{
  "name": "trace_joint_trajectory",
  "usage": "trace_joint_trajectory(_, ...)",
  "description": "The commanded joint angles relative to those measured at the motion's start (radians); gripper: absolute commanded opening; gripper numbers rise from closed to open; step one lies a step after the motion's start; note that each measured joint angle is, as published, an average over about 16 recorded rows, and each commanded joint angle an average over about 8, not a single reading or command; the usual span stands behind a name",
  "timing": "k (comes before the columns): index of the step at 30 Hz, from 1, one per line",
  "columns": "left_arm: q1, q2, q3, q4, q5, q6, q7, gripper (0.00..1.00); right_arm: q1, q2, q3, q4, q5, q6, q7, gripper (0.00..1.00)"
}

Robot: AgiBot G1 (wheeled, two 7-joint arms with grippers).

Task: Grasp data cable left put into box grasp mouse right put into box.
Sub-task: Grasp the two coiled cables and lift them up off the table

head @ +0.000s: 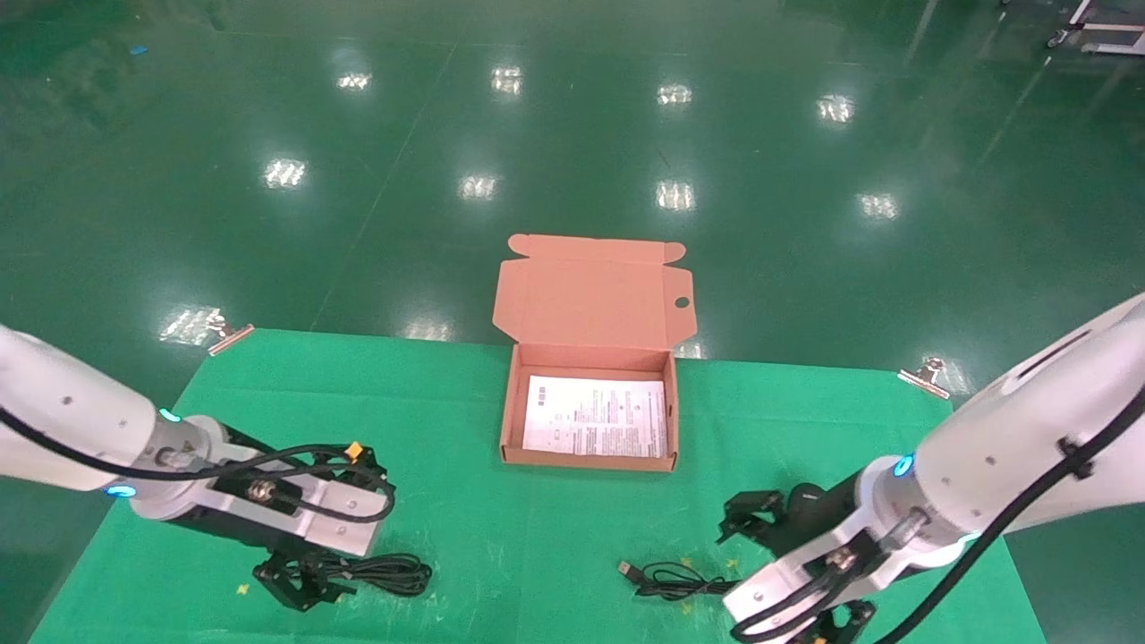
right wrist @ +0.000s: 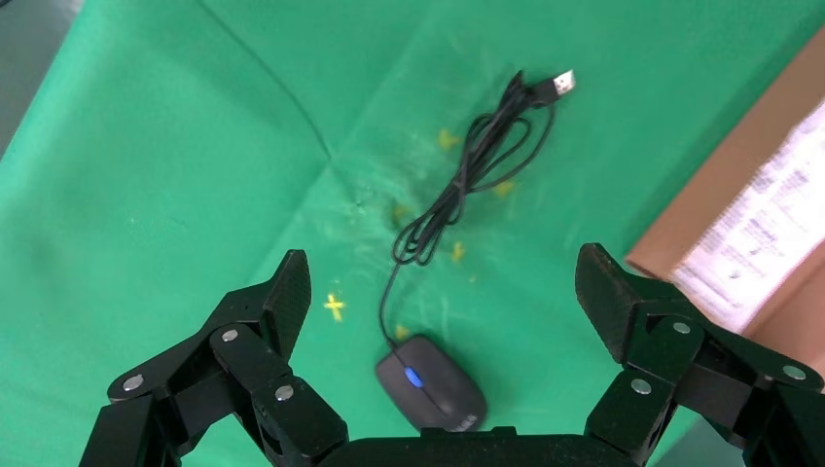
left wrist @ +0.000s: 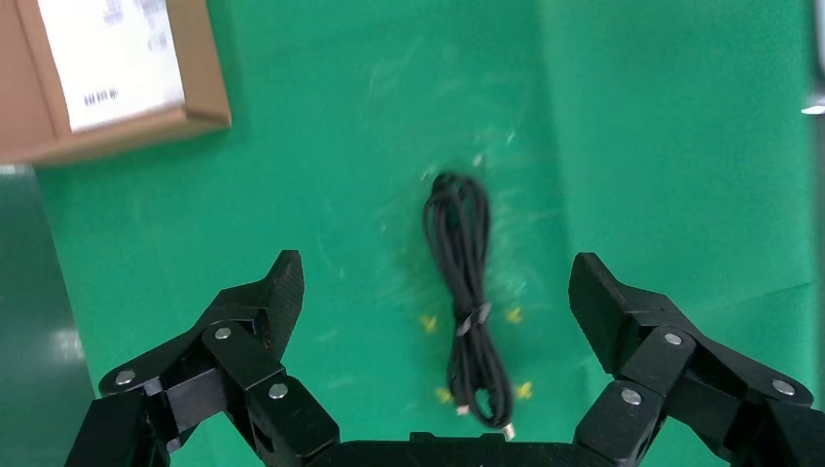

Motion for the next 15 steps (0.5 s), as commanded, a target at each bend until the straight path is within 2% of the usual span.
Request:
trace_joint_trajectory(1, 0.005, 0.017, 0.015, 0.024, 0.039, -0.019, -0.004, 1.00, -0.022, -0.004, -0.006, -0.008, -0.022, 0.029, 0.009, 1.00)
trace_joint_trajectory(7, 0.028, 0.055, 0.036, 0.143, 0.090, -0.078, 0.015, 1.00, -0.077, -0.024, -0.020, -0.058, -0.076, 0.107, 0.031, 1.00)
trace_joint_trajectory(15, 0.045, 0.090, 0.022, 0.350, 0.074, -0.144, 0.037, 1.00, -0.137, -0.057, -0.028, -0.136, -0.100, 0.180, 0.058, 1.00)
